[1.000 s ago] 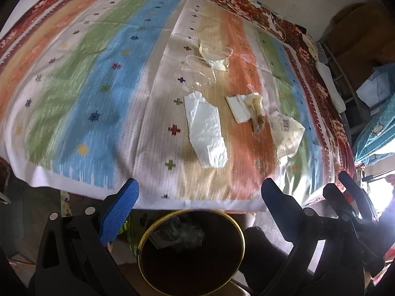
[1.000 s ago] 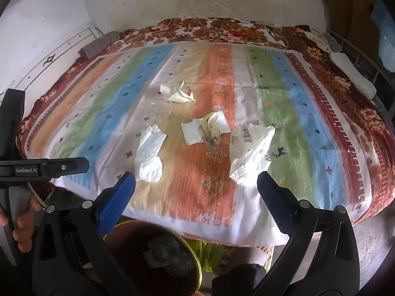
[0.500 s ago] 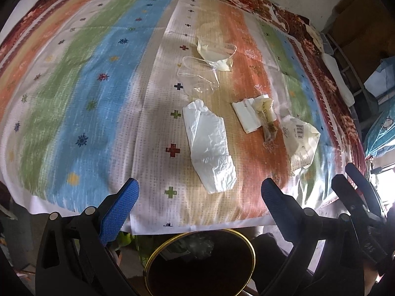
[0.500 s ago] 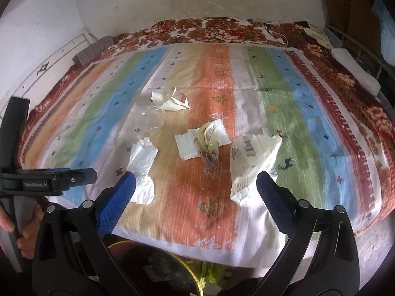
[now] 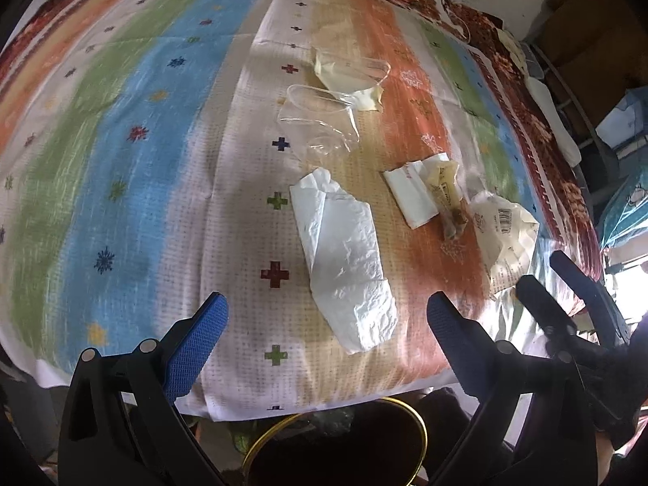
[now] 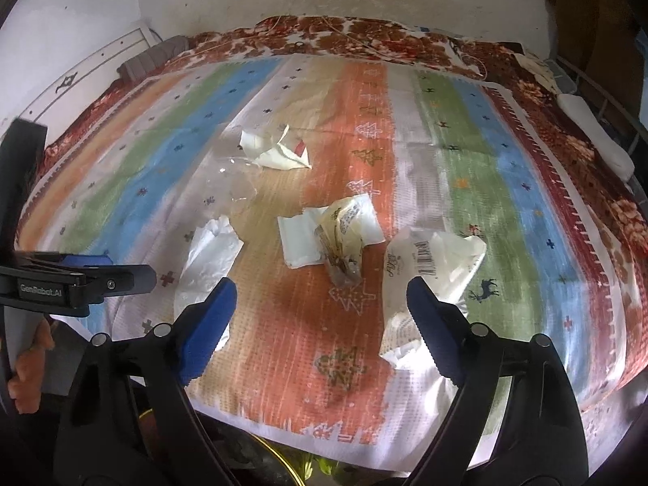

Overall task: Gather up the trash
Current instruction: 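Move both tools from the bin back toward the trash on the bed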

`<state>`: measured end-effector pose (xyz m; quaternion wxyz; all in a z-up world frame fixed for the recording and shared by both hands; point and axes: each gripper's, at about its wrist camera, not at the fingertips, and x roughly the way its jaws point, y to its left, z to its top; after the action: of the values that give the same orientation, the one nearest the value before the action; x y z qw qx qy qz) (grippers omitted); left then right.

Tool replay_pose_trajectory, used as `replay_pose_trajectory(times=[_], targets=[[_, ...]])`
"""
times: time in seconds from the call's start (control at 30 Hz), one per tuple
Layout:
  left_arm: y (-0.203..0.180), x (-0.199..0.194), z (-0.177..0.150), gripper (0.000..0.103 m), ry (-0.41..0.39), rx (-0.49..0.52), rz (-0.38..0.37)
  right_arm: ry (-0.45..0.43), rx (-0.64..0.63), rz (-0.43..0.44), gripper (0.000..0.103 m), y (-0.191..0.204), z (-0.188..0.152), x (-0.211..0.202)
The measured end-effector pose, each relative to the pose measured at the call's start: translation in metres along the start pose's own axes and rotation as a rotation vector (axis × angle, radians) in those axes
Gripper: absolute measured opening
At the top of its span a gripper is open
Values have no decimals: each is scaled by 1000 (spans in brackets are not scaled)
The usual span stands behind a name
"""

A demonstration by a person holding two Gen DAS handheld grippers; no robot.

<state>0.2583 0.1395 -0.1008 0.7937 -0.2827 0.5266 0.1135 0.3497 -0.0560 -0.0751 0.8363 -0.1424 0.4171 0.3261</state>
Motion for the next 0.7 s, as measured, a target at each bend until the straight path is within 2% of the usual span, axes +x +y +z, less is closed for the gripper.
replay_pose_trajectory(times=[0.43,0.7], targets=[[0,17,8,82,20,8,28,45,-46,-25,71,3,7,40],[-7,27,11,71,36,25,30,79,-46,-30,56,-1,10,64]])
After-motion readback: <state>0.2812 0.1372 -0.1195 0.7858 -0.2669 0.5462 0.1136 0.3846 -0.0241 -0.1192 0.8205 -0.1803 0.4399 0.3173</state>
